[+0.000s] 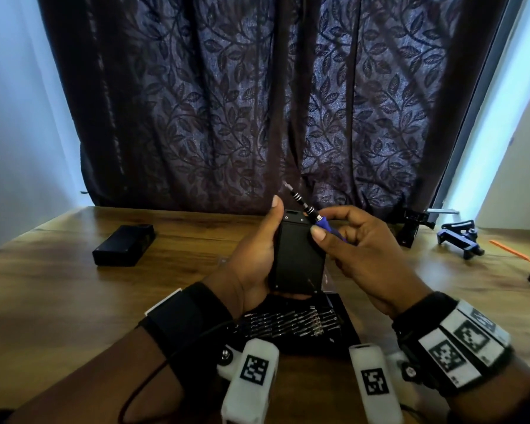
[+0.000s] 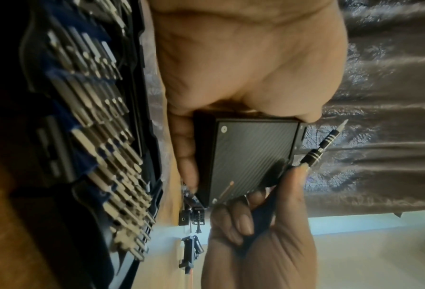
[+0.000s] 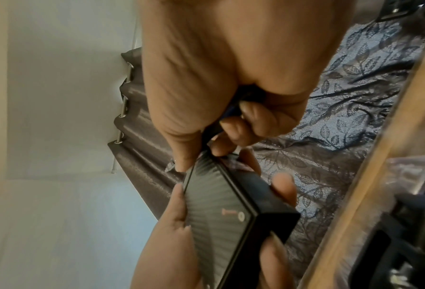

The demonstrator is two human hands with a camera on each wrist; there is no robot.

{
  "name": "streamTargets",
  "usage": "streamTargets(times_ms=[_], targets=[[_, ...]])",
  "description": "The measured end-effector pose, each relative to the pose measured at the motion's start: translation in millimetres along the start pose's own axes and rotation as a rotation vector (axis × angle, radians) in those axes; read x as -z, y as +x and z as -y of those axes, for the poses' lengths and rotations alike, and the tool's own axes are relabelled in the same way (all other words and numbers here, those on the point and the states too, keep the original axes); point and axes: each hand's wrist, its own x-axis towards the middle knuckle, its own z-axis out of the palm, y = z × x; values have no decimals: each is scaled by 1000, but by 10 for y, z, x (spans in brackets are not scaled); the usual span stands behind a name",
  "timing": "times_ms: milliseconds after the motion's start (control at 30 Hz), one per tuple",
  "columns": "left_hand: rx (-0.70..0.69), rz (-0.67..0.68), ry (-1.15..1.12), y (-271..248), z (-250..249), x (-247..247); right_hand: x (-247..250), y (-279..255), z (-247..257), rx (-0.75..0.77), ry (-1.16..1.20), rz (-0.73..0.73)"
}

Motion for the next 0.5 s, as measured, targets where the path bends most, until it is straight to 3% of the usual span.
streamTargets(times_ms=[100,233,367,500], targets=[[-78,-111,-85,6,-39,57,49,0,-17,11,-11,-1],[-177,-276,-221,13,-138,176,38,-42,69,270,-272,-74],[-152,-370,-247,-8,-198,246,-11,-142,243,412,-497,-190],[-166,-394,-235,-36,-218,223,-45,-170,279,444,-552,-187]])
